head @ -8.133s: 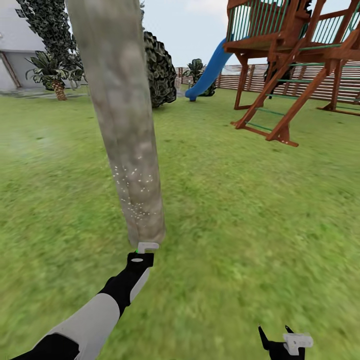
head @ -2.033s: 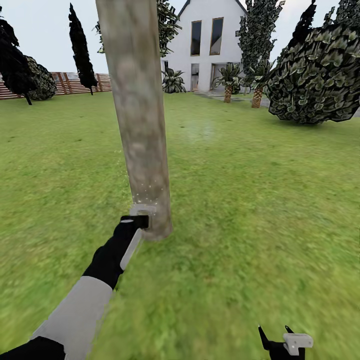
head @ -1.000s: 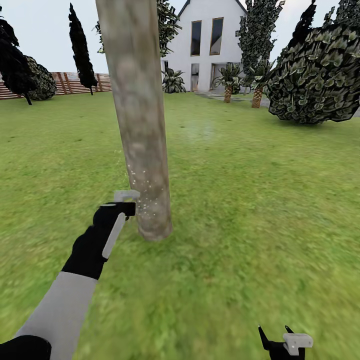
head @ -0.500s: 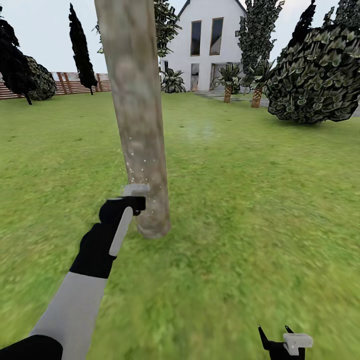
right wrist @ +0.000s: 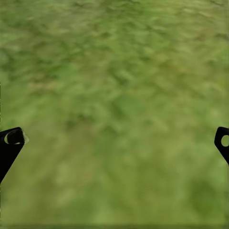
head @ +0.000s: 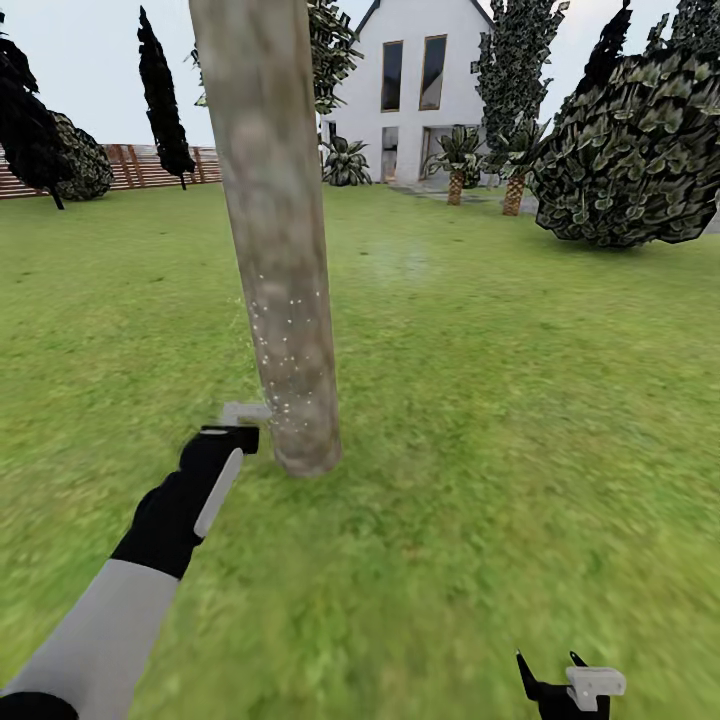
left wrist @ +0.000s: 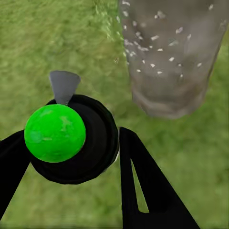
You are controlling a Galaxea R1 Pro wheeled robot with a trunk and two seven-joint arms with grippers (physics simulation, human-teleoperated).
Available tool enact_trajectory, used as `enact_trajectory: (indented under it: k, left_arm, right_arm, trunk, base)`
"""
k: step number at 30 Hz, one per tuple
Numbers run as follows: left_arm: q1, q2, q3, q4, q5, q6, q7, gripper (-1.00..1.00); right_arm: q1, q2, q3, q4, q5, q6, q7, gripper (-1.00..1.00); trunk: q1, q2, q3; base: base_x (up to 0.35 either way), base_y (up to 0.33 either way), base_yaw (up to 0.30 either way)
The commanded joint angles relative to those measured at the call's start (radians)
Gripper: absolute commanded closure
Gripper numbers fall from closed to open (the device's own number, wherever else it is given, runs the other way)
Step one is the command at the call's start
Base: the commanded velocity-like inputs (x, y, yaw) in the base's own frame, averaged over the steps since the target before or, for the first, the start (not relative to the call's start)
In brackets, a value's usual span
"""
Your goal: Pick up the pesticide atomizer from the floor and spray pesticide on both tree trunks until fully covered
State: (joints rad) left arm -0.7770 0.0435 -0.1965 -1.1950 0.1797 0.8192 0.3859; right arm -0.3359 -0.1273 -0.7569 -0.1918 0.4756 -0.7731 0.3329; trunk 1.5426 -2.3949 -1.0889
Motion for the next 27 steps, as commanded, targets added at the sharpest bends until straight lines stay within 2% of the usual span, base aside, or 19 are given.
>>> enact_trajectory:
  k: [1,3,4,8,12,14,23,27]
  left_arm:
    - [0.006,-0.008,-0.001,0.022,-0.003,-0.021,0.002,1.00]
    - [0.034,-0.054,-0.001,0.069,-0.008,-0.076,0.005,1.00]
    - [0.045,-0.066,-0.001,0.102,-0.008,-0.134,0.005,1.00]
    - [0.064,-0.075,-0.001,0.280,-0.010,-0.302,0.011,1.00]
    - [0.120,-0.073,0.003,0.321,-0.003,-0.434,0.012,1.00]
    - [0.126,-0.073,0.004,0.349,-0.004,-0.480,0.013,1.00]
    - [0.128,-0.069,0.006,0.396,-0.005,-0.500,0.013,1.00]
    - [0.128,-0.071,0.006,0.397,-0.006,-0.499,0.013,1.00]
  right_arm:
    - [0.000,0.000,0.000,0.000,0.000,0.000,0.000,-1.00]
    - [0.000,0.000,0.001,0.000,0.000,0.000,0.000,-1.00]
    - [0.000,0.000,0.001,0.000,0.000,0.000,0.000,-1.00]
    - [0.000,0.000,0.001,0.000,0.000,0.000,0.000,-1.00]
    - [0.000,0.000,-0.001,-0.001,-0.001,0.000,0.000,-1.00]
    - [0.000,0.000,-0.001,-0.001,-0.001,0.000,-0.001,-1.00]
    - [0.000,-0.004,-0.002,-0.003,-0.003,0.000,-0.002,-1.00]
    - [0.000,-0.008,-0.002,-0.003,-0.003,0.000,-0.002,-1.00]
  trunk:
    - [0.000,0.000,0.000]
    - [0.000,0.000,0.000]
    - [0.000,0.000,0.000]
    - [0.000,0.000,0.000]
    - [0.000,0.000,0.000]
    - [0.000,0.000,0.000]
    - [0.000,0.000,0.000]
    - [0.000,0.000,0.000]
  base:
    - [0.000,0.000,0.000]
    - [0.000,0.000,0.000]
    - [0.000,0.000,0.000]
    - [0.000,0.000,0.000]
    - [0.000,-0.120,0.000]
    - [0.003,-0.259,0.000]
    - [0.143,-0.252,0.001]
    - [0.206,-0.223,0.178]
